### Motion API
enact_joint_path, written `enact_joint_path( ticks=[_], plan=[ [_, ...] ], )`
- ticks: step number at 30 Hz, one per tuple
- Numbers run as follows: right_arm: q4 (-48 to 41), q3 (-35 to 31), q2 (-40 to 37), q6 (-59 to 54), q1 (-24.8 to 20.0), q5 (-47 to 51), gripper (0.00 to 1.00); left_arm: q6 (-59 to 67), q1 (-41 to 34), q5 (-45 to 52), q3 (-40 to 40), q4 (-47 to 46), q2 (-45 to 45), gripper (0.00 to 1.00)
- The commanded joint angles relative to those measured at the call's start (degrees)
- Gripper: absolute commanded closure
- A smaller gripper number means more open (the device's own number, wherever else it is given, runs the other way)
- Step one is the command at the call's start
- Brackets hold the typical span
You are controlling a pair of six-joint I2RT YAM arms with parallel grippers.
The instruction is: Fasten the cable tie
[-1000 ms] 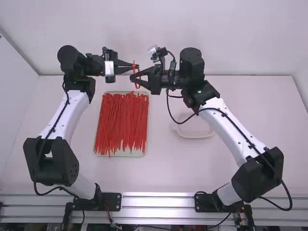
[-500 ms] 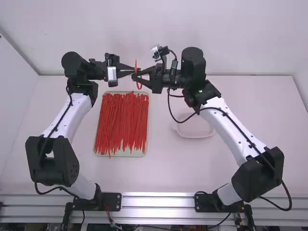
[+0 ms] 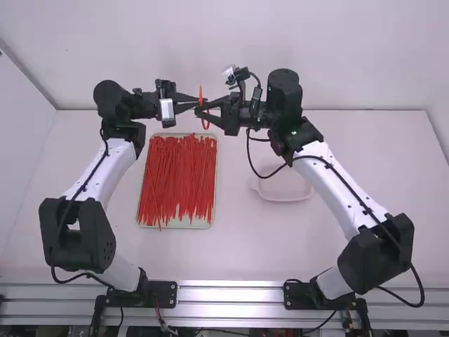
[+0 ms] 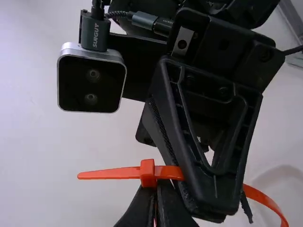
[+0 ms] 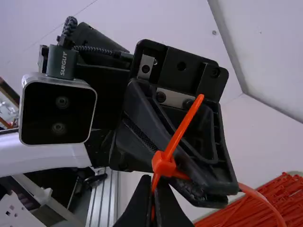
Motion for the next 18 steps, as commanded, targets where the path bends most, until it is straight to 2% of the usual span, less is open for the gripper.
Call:
enact_joint_path(
  ticks=[1, 10, 18],
  plan=[
    [3.2, 1.5, -0.3, 2.1, -1.5, 3.0, 1.0, 0.2, -2.2, 6.7, -2.9, 1.2, -0.5, 0.98],
    [4.3, 1.5, -0.3, 2.0, -2.2, 3.1, 1.0, -7.6, -2.3, 6.7, -3.6, 8.1, -0.5, 0.98],
    [4.6, 1.5, -0.3, 2.1, -2.2, 3.1, 1.0, -8.8, -2.6, 6.7, -4.3, 8.9, -0.5, 0.98]
  ],
)
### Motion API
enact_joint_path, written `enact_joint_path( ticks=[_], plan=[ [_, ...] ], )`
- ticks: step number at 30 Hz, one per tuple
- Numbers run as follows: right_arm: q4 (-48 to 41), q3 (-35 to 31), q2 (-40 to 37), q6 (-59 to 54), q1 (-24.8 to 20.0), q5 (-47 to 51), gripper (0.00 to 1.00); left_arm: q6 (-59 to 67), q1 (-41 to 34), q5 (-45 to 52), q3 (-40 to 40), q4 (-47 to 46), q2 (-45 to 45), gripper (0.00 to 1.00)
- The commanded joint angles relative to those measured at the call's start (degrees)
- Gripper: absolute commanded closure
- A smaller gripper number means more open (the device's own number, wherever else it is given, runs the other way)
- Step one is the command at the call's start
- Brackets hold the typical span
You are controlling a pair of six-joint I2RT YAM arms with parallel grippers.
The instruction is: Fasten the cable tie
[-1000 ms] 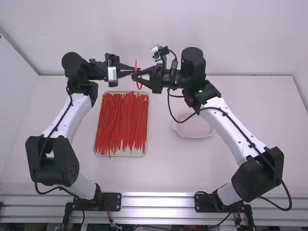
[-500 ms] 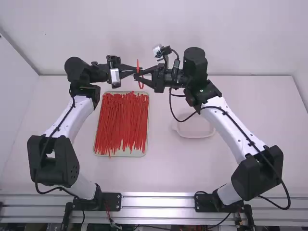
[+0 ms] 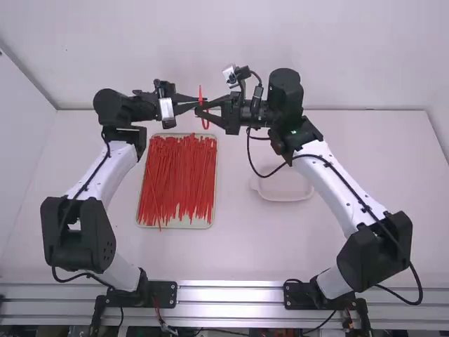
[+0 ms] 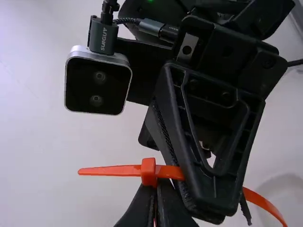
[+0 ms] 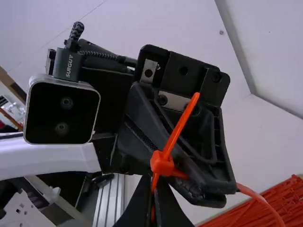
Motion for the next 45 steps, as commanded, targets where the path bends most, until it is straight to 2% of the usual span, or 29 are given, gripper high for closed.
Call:
enact_joint_path(
  ticks=[1, 15, 19, 26, 28, 30, 31, 32, 37, 45],
  plan=[
    [2.3, 1.6, -0.9, 0.2, -1.7, 5.2, 1.0, -0.4, -2.8, 9.0, -2.3, 0.5, -0.5, 0.98],
    [3.3, 1.6, -0.9, 1.6, -1.8, 5.2, 1.0, -0.5, -3.8, 9.0, -4.4, 4.2, -0.5, 0.98],
    [1.4, 1.6, -0.9, 1.4, -1.8, 4.8, 0.84, -3.5, -3.6, 8.6, -4.4, 6.0, -0.5, 0.98],
    [-1.7, 1.6, -0.9, 1.5, -4.5, -1.9, 0.77, -11.6, -1.5, 9.0, -4.5, 12.7, -0.5, 0.98],
    [-1.7, 1.6, -0.9, 1.6, -5.6, -4.1, 0.7, -13.5, -1.7, 9.0, -4.5, 13.9, -0.5, 0.98],
    [-1.4, 1.6, -0.9, 1.7, -6.7, -6.2, 0.51, -14.6, -1.6, 9.0, -4.5, 14.2, -0.5, 0.98],
    [-1.4, 1.6, -0.9, 1.7, -6.7, -6.4, 0.5, -14.7, -1.7, 9.0, -4.5, 14.2, -0.5, 0.98],
    [-1.4, 1.6, -0.9, 1.7, -7.0, -6.8, 0.43, -15.3, -1.6, 9.0, -4.5, 14.1, -0.5, 0.98],
    [0.3, 1.6, -0.9, 4.7, -6.9, -7.6, 0.37, -15.4, -1.5, 9.0, -4.6, 13.6, -0.5, 0.99],
    [2.0, 1.6, -0.9, 5.1, -3.9, -10.3, 0.38, -15.4, -1.9, 8.8, -4.5, 13.7, -0.5, 0.98]
  ],
)
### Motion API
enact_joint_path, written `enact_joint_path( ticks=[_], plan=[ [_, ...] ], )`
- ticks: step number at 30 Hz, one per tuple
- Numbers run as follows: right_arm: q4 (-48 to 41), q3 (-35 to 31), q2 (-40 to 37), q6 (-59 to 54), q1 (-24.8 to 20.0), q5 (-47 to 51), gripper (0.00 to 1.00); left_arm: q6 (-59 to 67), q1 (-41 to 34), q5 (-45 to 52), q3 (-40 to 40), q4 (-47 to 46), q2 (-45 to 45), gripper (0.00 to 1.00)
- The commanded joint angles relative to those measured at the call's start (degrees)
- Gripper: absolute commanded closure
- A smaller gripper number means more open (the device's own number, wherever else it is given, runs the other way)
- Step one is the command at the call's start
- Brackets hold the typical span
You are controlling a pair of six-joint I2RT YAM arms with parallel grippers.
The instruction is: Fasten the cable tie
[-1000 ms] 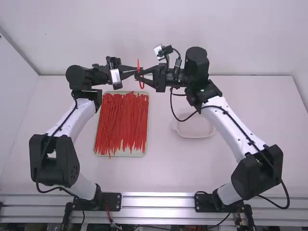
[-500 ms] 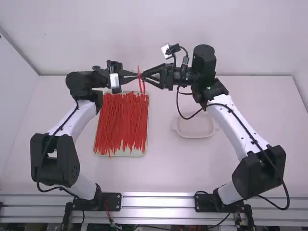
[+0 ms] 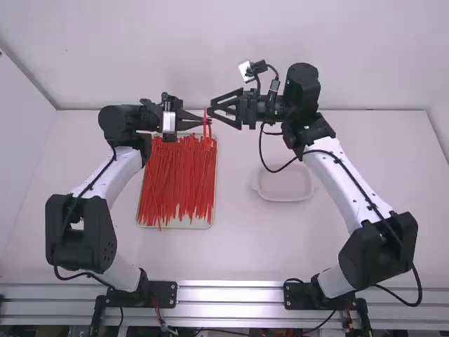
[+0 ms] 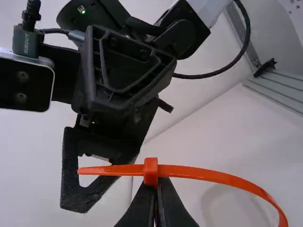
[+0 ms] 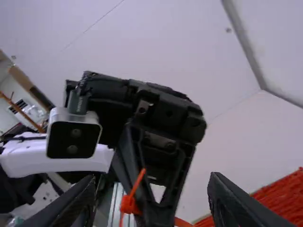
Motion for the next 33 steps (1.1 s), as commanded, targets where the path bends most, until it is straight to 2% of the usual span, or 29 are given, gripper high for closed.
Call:
enact_joint_path(
  ticks=[1, 6, 10, 19, 21, 22, 23, 33],
  plan=[
    [0.4, 1.5, -0.9, 0.4, 1.2, -1.3, 0.38, -0.5, -0.6, 0.5, -0.1, 0.3, -0.6, 0.98],
    [0.0, 1.5, -0.9, 0.4, 2.3, -1.2, 0.41, -0.5, -0.6, 0.4, -0.1, 1.3, -0.6, 0.98],
    [0.0, 1.5, -0.9, 0.4, 3.4, -1.2, 0.55, -0.5, -0.6, 0.4, -0.1, 1.0, -0.6, 0.98],
    [0.3, 1.5, -0.9, 1.7, 3.4, -0.9, 0.73, -0.6, -0.6, 0.8, -0.1, 0.6, -0.6, 0.98],
    [0.6, 1.5, -0.9, 1.9, 3.4, -0.9, 0.81, -1.0, -0.7, 0.8, -0.1, 0.6, -0.6, 0.98],
    [1.4, 1.5, -0.9, 1.9, 3.4, -0.9, 0.94, -1.2, -0.7, 0.8, -0.1, 0.6, -0.6, 0.98],
    [1.6, 1.5, -0.9, 1.9, 3.4, -0.9, 0.98, -1.2, -0.6, 0.7, -0.1, 0.6, -0.6, 0.98],
    [1.7, 1.5, -0.9, 1.9, 3.4, -0.8, 1.0, -1.2, -0.6, 0.7, -0.1, 0.6, -0.6, 0.98]
  ],
)
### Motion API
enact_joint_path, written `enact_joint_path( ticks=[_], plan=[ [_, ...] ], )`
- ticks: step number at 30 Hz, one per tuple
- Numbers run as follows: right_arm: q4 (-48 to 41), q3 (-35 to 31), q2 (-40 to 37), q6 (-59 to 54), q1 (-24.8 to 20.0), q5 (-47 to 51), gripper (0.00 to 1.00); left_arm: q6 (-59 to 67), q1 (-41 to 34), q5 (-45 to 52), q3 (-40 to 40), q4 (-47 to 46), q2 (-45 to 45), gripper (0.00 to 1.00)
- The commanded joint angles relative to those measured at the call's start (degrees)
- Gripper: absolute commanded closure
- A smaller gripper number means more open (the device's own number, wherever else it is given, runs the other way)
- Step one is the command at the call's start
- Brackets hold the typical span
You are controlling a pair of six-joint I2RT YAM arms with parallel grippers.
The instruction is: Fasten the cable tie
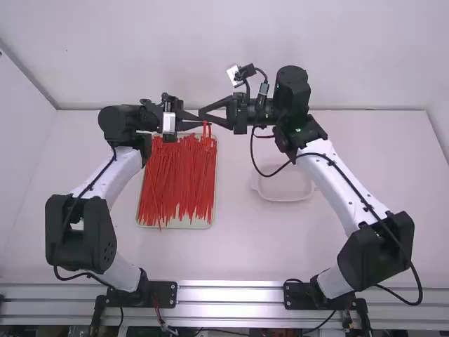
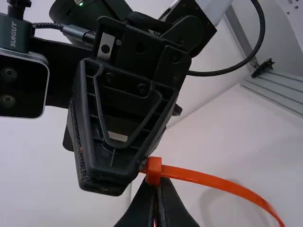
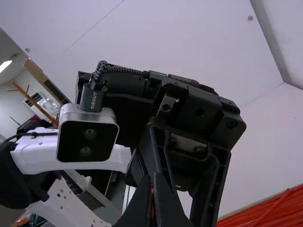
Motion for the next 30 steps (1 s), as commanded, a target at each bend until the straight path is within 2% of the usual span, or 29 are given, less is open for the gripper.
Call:
enact_joint_path(
  ticks=[1, 17, 25, 30],
  plan=[
    [0.8, 1.5, -0.9, 0.2, 0.2, -0.8, 1.0, -0.8, -0.4, 0.3, -0.1, 0.2, -0.6, 0.98],
    [0.8, 1.5, -0.9, -1.4, 0.2, -0.6, 1.0, -2.9, -0.9, 0.3, -0.3, -2.3, -0.6, 0.98],
    [0.8, 1.5, -0.9, -1.6, 0.2, -0.6, 1.0, -1.2, -0.8, -0.1, -3.3, -2.2, -0.6, 0.98],
    [0.8, 1.5, -0.9, -1.6, 0.2, -0.6, 1.0, -4.7, -0.9, -0.4, -4.1, -2.3, -0.6, 0.98]
  ],
)
